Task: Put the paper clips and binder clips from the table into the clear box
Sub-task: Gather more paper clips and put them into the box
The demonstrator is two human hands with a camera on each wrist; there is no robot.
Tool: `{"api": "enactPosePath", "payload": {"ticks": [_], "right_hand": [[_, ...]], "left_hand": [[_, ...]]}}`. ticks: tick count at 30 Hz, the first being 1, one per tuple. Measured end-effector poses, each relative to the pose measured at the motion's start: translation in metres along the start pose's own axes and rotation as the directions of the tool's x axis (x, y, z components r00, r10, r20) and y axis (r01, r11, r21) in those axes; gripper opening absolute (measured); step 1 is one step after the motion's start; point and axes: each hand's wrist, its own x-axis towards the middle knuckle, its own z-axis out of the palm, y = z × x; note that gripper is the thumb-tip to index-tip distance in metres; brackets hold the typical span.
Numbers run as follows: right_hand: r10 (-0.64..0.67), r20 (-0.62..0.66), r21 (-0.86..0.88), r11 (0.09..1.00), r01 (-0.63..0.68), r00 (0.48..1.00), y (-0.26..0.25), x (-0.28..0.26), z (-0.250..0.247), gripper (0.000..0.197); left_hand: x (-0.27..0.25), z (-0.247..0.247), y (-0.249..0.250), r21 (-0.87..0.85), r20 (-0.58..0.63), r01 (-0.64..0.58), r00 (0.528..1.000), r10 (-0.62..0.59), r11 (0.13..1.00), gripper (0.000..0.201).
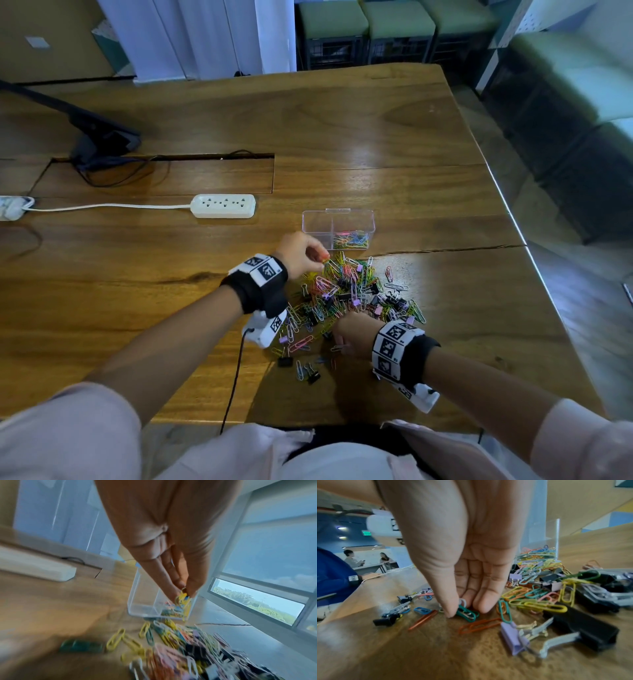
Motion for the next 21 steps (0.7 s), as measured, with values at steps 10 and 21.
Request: {"api": "enactPosePath", "payload": {"ticks": [10,21], "right_hand": [[0.005,0.086,-0.191,0.981,0.012,0.996,0.003,-0.005,-0.018,0.022],[0.035,-0.016,-0.181,0.983,-0.037,0.999,0.01,-0.007,-0.016,0.028]], "left_hand": [[0.06,-0.031,0.039,0.205,-0.13,-0.113,0.981,0.142,0.972,0.022],[0.079,0.001,0.038,0.368,-0.039,-0.063,0.996,0.083,0.928,0.021]]}}
